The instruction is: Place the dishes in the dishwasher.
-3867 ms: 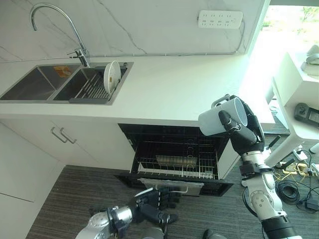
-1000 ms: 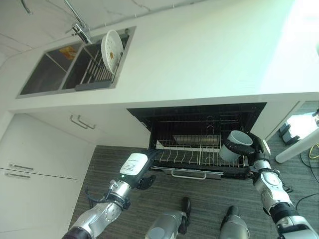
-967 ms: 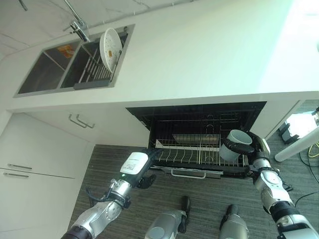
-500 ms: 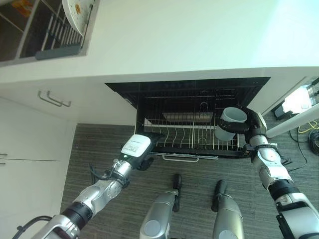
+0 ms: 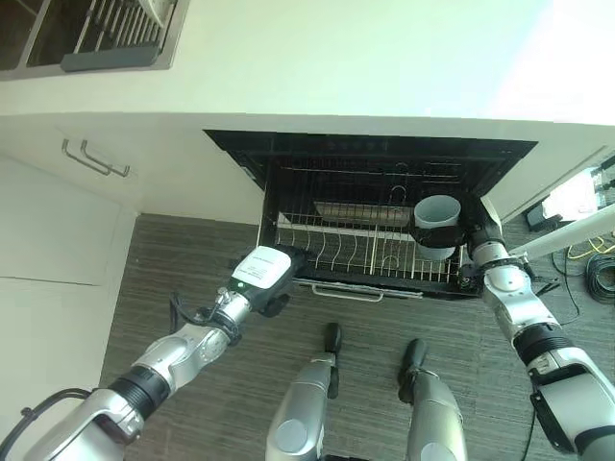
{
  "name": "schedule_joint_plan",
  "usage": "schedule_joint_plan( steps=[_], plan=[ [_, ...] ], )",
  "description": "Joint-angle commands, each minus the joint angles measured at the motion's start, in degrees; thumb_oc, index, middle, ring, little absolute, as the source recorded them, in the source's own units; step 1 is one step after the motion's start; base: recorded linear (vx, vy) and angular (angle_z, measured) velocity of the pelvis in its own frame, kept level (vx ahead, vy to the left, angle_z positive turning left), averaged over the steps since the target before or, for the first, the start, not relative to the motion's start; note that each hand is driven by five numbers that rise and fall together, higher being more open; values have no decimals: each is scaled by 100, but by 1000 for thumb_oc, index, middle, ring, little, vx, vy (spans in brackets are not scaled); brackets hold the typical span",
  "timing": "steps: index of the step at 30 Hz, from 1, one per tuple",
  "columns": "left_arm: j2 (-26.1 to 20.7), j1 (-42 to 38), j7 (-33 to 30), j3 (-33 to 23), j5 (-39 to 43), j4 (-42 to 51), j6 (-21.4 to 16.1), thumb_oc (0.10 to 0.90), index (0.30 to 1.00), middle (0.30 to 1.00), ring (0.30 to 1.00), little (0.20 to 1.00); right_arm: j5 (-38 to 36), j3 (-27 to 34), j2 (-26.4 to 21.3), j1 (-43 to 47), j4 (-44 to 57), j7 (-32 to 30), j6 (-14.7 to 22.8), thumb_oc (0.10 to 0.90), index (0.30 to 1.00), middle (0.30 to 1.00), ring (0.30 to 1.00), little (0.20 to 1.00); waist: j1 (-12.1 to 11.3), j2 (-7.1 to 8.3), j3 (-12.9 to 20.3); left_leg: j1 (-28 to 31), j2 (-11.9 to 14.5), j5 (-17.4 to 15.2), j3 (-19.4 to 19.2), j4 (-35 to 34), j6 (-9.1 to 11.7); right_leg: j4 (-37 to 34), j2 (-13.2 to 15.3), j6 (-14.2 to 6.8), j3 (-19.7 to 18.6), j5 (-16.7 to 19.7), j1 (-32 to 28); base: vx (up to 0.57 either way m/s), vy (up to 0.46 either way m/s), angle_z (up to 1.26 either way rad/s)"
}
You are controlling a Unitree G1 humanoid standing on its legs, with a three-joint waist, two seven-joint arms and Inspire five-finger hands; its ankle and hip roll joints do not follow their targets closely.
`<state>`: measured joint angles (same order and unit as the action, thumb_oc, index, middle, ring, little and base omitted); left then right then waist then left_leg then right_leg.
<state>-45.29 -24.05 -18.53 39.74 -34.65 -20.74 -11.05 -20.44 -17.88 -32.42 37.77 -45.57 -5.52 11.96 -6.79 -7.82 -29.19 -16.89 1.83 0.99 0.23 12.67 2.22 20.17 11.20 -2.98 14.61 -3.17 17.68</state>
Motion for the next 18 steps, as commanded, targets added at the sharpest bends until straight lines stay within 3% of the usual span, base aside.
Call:
schedule_joint_plan(
  steps=[1, 5, 13, 15, 18],
  plan=[
    [-308, -87, -141, -327, 94, 549, 21, 800, 900, 900, 900, 900, -318, 4, -157, 93, 387, 194, 707, 800, 900, 900, 900, 900, -18, -14, 121, -65, 46, -846, 32, 451, -132, -206, 46, -524, -393, -277, -145, 0, 0, 0],
    [-278, -48, -120, -398, 89, 557, 3, 800, 900, 900, 900, 900, -450, 106, -64, 80, 866, 235, 1077, 800, 900, 900, 900, 900, 4, -53, 108, -86, 30, -839, 39, 451, -134, -183, 46, -527, -426, -285, -98, 0, 0, 0],
    [-95, 31, -74, -438, 57, 560, 119, 800, 900, 900, 900, 900, -333, 242, 59, 117, 1445, -202, 1245, 800, 900, 900, 900, 900, 46, -121, 107, -91, 15, -842, 18, 451, -137, -165, 59, -535, -482, -300, -54, -1, 35, -4],
    [-15, 112, -110, -440, 62, 560, 169, 800, 900, 900, 900, 900, -286, 348, 87, 105, 1535, -377, 1562, 800, 900, 900, 900, 900, 67, -185, 112, -81, 3, -845, -2, 451, -142, -178, 74, -544, -499, -300, -60, 18, 83, -12],
    [-7, 182, -66, -469, 71, 599, 141, 800, 900, 900, 900, 900, -284, 351, 116, 55, 1553, -305, 1513, 800, 900, 900, 900, 900, 76, -233, 104, -85, -7, -849, -8, 451, -149, -185, 95, -556, -517, -287, -43, 9, 51, -4]
  ],
)
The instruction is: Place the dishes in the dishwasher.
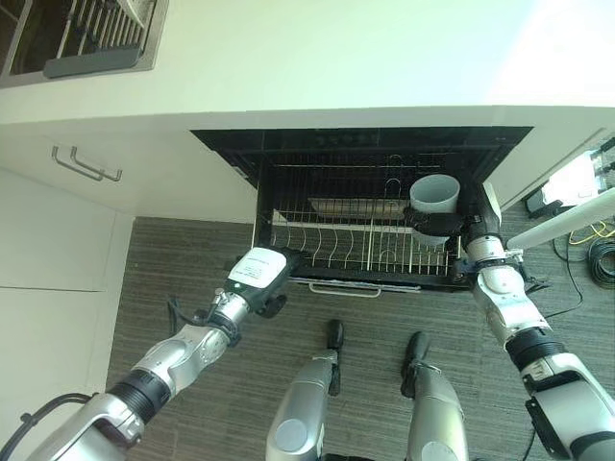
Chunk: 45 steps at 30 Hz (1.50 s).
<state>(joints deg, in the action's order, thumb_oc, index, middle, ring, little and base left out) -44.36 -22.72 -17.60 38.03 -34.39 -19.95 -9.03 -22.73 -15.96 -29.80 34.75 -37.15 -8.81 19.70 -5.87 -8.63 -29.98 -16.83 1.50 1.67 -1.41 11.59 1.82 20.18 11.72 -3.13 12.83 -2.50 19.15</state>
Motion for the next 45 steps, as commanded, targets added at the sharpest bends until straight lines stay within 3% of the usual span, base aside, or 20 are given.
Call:
schedule_joint_plan(
  steps=[1, 4, 12, 17, 19, 22, 23, 24, 25, 26, 28, 29, 31, 33, 34, 36, 37, 38, 43, 45],
  plan=[
    [-78, 93, -178, -294, 33, 563, -32, 800, 900, 900, 900, 900, 42, 113, -158, 363, 684, -9, 910, 800, 900, 900, 900, 900, -24, -171, 177, -96, 31, -917, 150, 560, -109, -209, 55, -542, -335, -347, -199, 3, 30, -1],
    [-36, 139, -228, -310, 9, 561, 8, 800, 900, 900, 900, 900, 563, 73, -213, 436, 987, -407, 1270, 800, 900, 900, 900, 900, -5, -196, 162, -112, 28, -915, 149, 560, -112, -178, 68, -556, -359, -342, -144, -7, 38, -1],
    [46, 223, -256, -334, -4, 582, 44, 800, 900, 900, 900, 900, 1506, -80, -256, 371, 1183, -1000, 1535, 800, 900, 900, 900, 900, 26, -218, 172, -102, 28, -932, 127, 560, -115, -176, 79, -564, -397, -356, -132, 5, 9, -3],
    [42, 271, -269, -384, 37, 602, 52, 800, 900, 900, 900, 900, 932, -69, -275, 229, 1228, -1125, 1359, 800, 900, 900, 900, 900, 72, -246, 161, -104, 26, -938, 116, 560, -118, -155, 88, -571, -437, -358, -97, 5, 24, -6],
    [21, 328, -288, -398, 84, 704, 145, 800, 900, 900, 900, 900, 1822, -26, -328, 175, 1224, -1597, 1655, 800, 900, 900, 900, 900, 99, -240, 158, -78, 41, -965, 109, 560, -124, -173, 79, -576, -446, -364, -120, 0, 0, 0],
    [-26, 283, -262, -423, 133, 667, 113, 800, 900, 900, 900, 900, 2038, -72, -371, 169, 1374, -1843, 1638, 800, 900, 900, 900, 900, 112, -227, 145, -97, 42, -961, 100, 560, -131, -149, 78, -582, -480, -359, -73, 0, 0, 0],
    [-54, 299, -285, -424, 154, 658, 100, 800, 900, 900, 900, 900, 2068, -85, -374, 171, 1419, -1800, 1545, 800, 900, 900, 900, 900, 120, -215, 144, -91, 40, -967, 107, 560, -127, -131, 70, -589, -488, -367, -61, 0, 0, 0],
    [-99, 316, -328, -422, 195, 618, 50, 800, 900, 900, 900, 900, 1616, -115, -383, 146, 1461, -1463, 1135, 800, 900, 900, 900, 900, 130, -201, 148, -87, 36, -971, 109, 560, -129, -104, 68, -597, -497, -378, -46, 0, 0, 0],
    [-101, 300, -312, -421, 196, 623, 49, 800, 900, 900, 900, 900, 1196, -164, -393, 136, 1395, -1372, 1008, 800, 900, 900, 900, 900, 120, -196, 140, -91, 33, -969, 114, 560, -133, -121, 68, -585, -512, -378, -60, 0, 0, 0],
    [-74, 300, -273, -420, 170, 692, 105, 800, 900, 900, 900, 900, 1601, -162, -389, 131, 1223, -1530, 1360, 800, 900, 900, 900, 900, 108, -196, 132, -70, 36, -986, 115, 560, -138, -152, 69, -570, -501, -381, -102, 0, 0, 0],
    [-103, 272, -333, -379, 211, 624, 107, 800, 900, 900, 900, 900, 1553, -237, -376, 29, 1273, -1519, 1097, 800, 900, 900, 900, 900, 144, -167, 131, -77, 56, -979, 93, 560, -136, -120, 68, -587, -490, -376, -71, 0, 0, 0],
    [-97, 260, -299, -372, 206, 681, 160, 800, 900, 900, 900, 900, 1948, -248, -391, 16, 1202, -1632, 1250, 800, 900, 900, 900, 900, 140, -172, 123, -71, 59, -985, 91, 560, -134, -117, 71, -573, -473, -383, -72, 0, 0, 0],
    [-138, 253, -311, -364, 250, 665, 169, 800, 900, 900, 900, 900, 1534, -302, -411, -5, 1263, -1437, 794, 800, 900, 900, 900, 900, 151, -159, 123, -89, 51, -983, 105, 560, -134, -84, 65, -584, -502, -396, -44, 0, 0, 0],
    [-191, 233, -296, -359, 314, 688, 198, 800, 900, 900, 900, 900, 1759, -306, -429, -43, 1238, -1515, 728, 800, 900, 900, 900, 900, 164, -151, 107, -78, 50, -987, 103, 560, -134, -74, 67, -577, -494, -403, -44, 0, 0, 0],
    [-284, 232, -310, -392, 374, 662, 155, 800, 900, 900, 900, 900, 1147, -285, -443, -148, 1267, -896, -105, 800, 900, 900, 900, 900, 193, -114, 104, -73, 41, -1005, 104, 560, -134, -69, 57, -597, -506, -402, -27, -4, -64, 1],
    [-286, 277, -310, -396, 298, 637, 155, 800, 900, 900, 900, 900, 1286, -363, -438, -289, 1110, -884, -46, 800, 900, 900, 900, 900, 172, -67, 82, -71, 70, -991, 116, 560, -136, -64, 52, -570, -482, -401, -59, 6, -69, 1],
    [-342, 241, -336, -416, 331, 547, 69, 800, 900, 900, 900, 900, 1092, -372, -432, -313, 1072, -550, -694, 800, 900, 900, 900, 900, 193, -33, 66, -70, 74, -992, 84, 560, -135, -57, 62, -585, -470, -389, -40, 2, -41, 1],
    [-357, 212, -306, -413, 346, 549, 72, 800, 900, 900, 900, 900, 799, -404, -438, -327, 1028, -523, -859, 800, 900, 900, 900, 900, 185, -22, 51, -86, 86, -968, 74, 560, -135, -51, 66, -575, -471, -373, -34, -8, -54, 1],
    [-401, 139, -222, -384, 330, 605, 81, 800, 900, 900, 900, 900, 245, -385, -266, -402, 583, -325, -773, 800, 900, 900, 900, 900, 144, 16, 36, -67, 112, -951, 49, 560, -145, -28, 60, -548, -418, -359, -57, 9, -28, 0],
    [-409, 88, -183, -378, 334, 609, 91, 800, 900, 900, 900, 900, -549, -315, -136, -415, 561, -230, -1017, 800, 900, 900, 900, 900, 145, 22, 20, -88, 108, -937, 49, 560, -149, 0, 54, -548, -430, -350, -18, 0, 0, 0]
  ],
)
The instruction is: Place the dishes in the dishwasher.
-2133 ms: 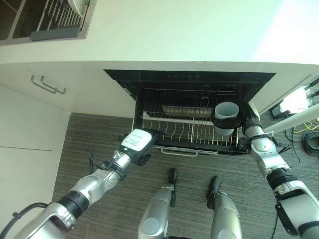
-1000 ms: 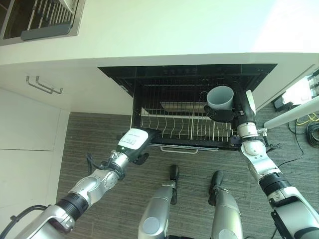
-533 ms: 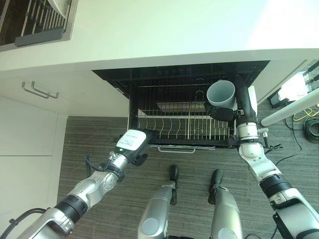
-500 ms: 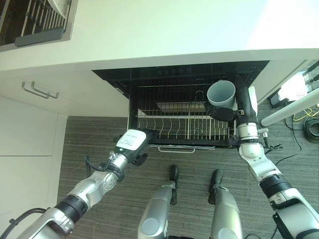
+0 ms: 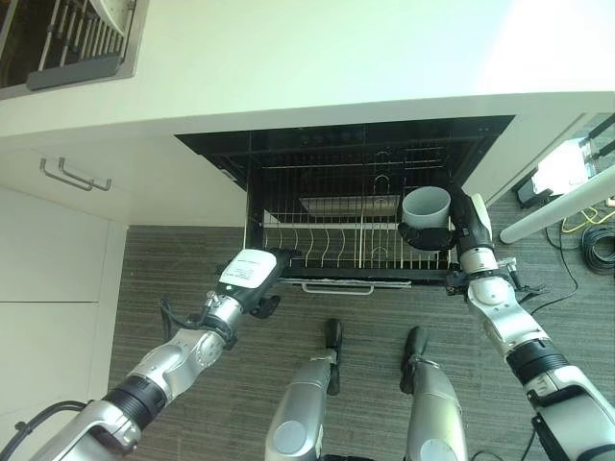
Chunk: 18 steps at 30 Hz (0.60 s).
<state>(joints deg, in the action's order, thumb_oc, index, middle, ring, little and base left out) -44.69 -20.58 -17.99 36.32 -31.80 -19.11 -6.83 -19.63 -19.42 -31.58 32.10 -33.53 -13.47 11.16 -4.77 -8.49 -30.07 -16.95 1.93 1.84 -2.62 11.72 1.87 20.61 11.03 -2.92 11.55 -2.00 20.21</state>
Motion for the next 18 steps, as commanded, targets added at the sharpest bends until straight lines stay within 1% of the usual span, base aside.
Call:
schedule_joint_plan(
  steps=[1, 2, 3, 4, 6, 7, 8, 9, 10, 11, 12, 14, 15, 16, 17, 18],
  plan=[
    [-393, -136, -136, -207, 88, 524, -133, 800, 900, 900, 900, 900, -1151, 76, 83, -161, 183, 360, -305, 800, 900, 900, 900, 900, 38, 12, 28, -76, 61, -956, 171, 547, -156, -41, 120, -569, -306, -401, -120, 0, 0, 0],
    [-421, -149, -109, -208, 118, 532, -133, 800, 900, 900, 900, 900, -1915, 194, 195, -208, 121, 634, -775, 800, 900, 900, 900, 900, 42, 33, 28, -46, 47, -989, 159, 547, -159, -11, 126, -572, -316, -454, -132, 0, 0, 0],
    [-417, -173, -66, -235, 114, 551, -118, 800, 900, 900, 900, 900, -2211, 322, 318, -250, -11, 731, -1313, 800, 900, 900, 900, 900, 36, 31, 28, -73, 58, -963, 147, 547, -158, -52, 105, -550, -304, -414, -128, 0, 0, 0],
    [-413, -180, -50, -236, 109, 563, -106, 800, 900, 900, 900, 900, -2059, 340, 344, -258, -91, 792, -1361, 800, 900, 900, 900, 900, 30, 33, 28, -70, 64, -964, 139, 547, -158, -65, 103, -547, -295, -412, -141, 0, 0, 0],
    [-404, -224, -10, -220, 97, 575, -96, 800, 900, 900, 900, 900, -1305, 273, 383, -224, -440, 799, -1238, 800, 900, 900, 900, 900, 0, 30, 28, -65, 81, -955, 118, 547, -155, -111, 93, -544, -273, -388, -179, 0, 0, 0],
    [-420, -247, -4, -217, 103, 560, -122, 800, 900, 900, 900, 900, -1092, 264, 357, -169, -513, 750, -1279, 800, 900, 900, 900, 900, -9, 33, 28, -70, 78, -952, 120, 547, -153, -118, 93, -546, -267, -380, -177, -2, -31, 0],
    [-430, -294, 40, -225, 102, 533, -163, 800, 900, 900, 900, 900, -360, 248, 285, -92, -586, 468, -1376, 800, 900, 900, 900, 900, -18, 36, 28, -86, 72, -934, 117, 547, -155, -93, 102, -546, -260, -365, -147, 11, -32, 3],
    [-431, -297, 80, -229, 85, 554, -163, 800, 900, 900, 900, 900, 17, 218, 203, -55, -641, 377, -1298, 800, 900, 900, 900, 900, -31, 47, 28, -61, 59, -955, 115, 547, -170, -59, 116, -546, -264, -401, -158, -4, -51, 7],
    [-445, -307, 144, -252, 56, 615, -137, 800, 900, 900, 900, 900, 1155, 62, -48, 123, -633, -150, -873, 800, 900, 900, 900, 900, -59, 57, 28, -102, 56, -910, 138, 547, -186, -61, 88, -530, -252, -358, -133, -3, -44, 8],
    [-459, -317, 136, -237, 73, 622, -120, 800, 900, 900, 900, 900, 1490, -36, -157, 239, -546, -340, -820, 800, 900, 900, 900, 900, -67, 72, 28, -113, 41, -909, 145, 547, -191, -43, 85, -532, -259, -372, -115, -42, -25, 13],
    [-464, -387, 86, -167, 113, 566, -118, 800, 900, 900, 900, 900, 1703, -187, -287, 445, -415, -311, -991, 800, 900, 900, 900, 900, -74, 62, 28, -154, 31, -900, 143, 547, -194, -31, 75, -536, -264, -367, -66, -33, 6, 11],
    [-485, -415, 85, -130, 134, 566, -125, 800, 900, 900, 900, 900, 2308, -292, -365, 517, -336, -418, -931, 800, 900, 900, 900, 900, -84, 47, 28, -171, 18, -900, 154, 547, -201, -4, 76, -540, -266, -377, -35, -16, 6, 5],
    [-510, -426, 71, -107, 149, 582, -135, 800, 900, 900, 900, 900, 2783, -488, -483, 593, -236, -681, -799, 800, 900, 900, 900, 900, -104, 48, 28, -193, 3, -900, 164, 547, -213, 10, 85, -552, -258, -384, -17, 0, 0, 0],
    [-544, -454, 23, -34, 175, 596, -175, 800, 900, 900, 900, 900, 3285, -716, -612, 781, -211, -1056, -526, 800, 900, 900, 900, 900, -156, 32, 28, -198, -21, -911, 192, 547, -222, -3, 110, -567, -233, -396, -34, 0, 0, 0],
    [-541, -458, 19, -31, 174, 593, -179, 800, 900, 900, 900, 900, 3289, -730, -613, 794, -220, -1071, -514, 800, 900, 900, 900, 900, -157, 28, 28, -201, -22, -911, 194, 547, -222, -3, 112, -569, -230, -396, -33, -31, -14, -1],
    [-535, -482, -5, 5, 166, 587, -205, 800, 900, 900, 900, 900, 3263, -821, -632, 878, -238, -1268, -383, 800, 900, 900, 900, 900, -187, 4, 28, -223, -32, -908, 205, 547, -223, -3, 128, -575, -216, -398, -21, 0, 0, 0]
  ],
)
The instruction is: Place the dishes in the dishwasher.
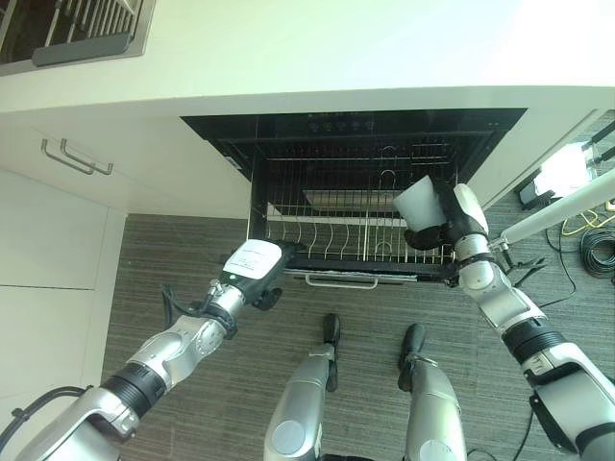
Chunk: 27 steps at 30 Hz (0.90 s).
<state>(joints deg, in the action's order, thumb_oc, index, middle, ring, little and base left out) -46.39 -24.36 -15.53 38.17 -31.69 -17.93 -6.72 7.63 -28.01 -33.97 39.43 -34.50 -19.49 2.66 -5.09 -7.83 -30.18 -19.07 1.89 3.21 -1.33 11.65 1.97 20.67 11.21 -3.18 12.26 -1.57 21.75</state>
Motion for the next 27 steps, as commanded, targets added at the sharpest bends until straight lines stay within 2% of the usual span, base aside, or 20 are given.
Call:
schedule_joint_plan(
  steps=[1, 2, 8, 21, 27],
  plan=[
    [-356, -107, -270, -159, 143, 478, -210, 800, 900, 900, 900, 900, 506, 17, -386, 166, -153, -786, 546, 800, 900, 900, 900, 900, -166, -72, 39, -14, -32, -1054, 85, 554, -235, -10, 120, -558, -279, -444, -174, 0, 0, 0],
    [-351, -87, -303, -146, 117, 487, -215, 800, 900, 900, 900, 900, 491, 4, -395, 164, -156, -996, 703, 800, 900, 900, 900, 900, -180, -80, 39, -13, -37, -1064, 94, 554, -239, -24, 129, -566, -269, -444, -185, 0, 0, 0],
    [-339, -43, -311, -198, 109, 516, -188, 800, 900, 900, 900, 900, 359, 184, -411, 89, 67, -1544, 926, 800, 900, 900, 900, 900, -156, -95, 39, -40, -43, -1106, 107, 554, -254, -36, 117, -586, -300, -456, -143, 0, 0, 0],
    [-328, 32, -219, -288, 70, 620, -98, 800, 900, 900, 900, 900, 31, 434, -376, -71, 336, -1499, 1099, 800, 900, 900, 900, 900, -138, -85, 39, -45, -32, -1111, 112, 554, -254, 20, 104, -593, -327, -470, -89, 0, 0, 0],
    [-262, 99, -214, -326, 22, 623, -68, 800, 900, 900, 900, 900, 22, 520, -360, -100, 556, -1497, 1386, 800, 900, 900, 900, 900, -123, -96, 39, -39, -29, -1111, 103, 554, -253, 17, 107, -595, -325, -472, -92, 0, 0, 0]
  ],
)
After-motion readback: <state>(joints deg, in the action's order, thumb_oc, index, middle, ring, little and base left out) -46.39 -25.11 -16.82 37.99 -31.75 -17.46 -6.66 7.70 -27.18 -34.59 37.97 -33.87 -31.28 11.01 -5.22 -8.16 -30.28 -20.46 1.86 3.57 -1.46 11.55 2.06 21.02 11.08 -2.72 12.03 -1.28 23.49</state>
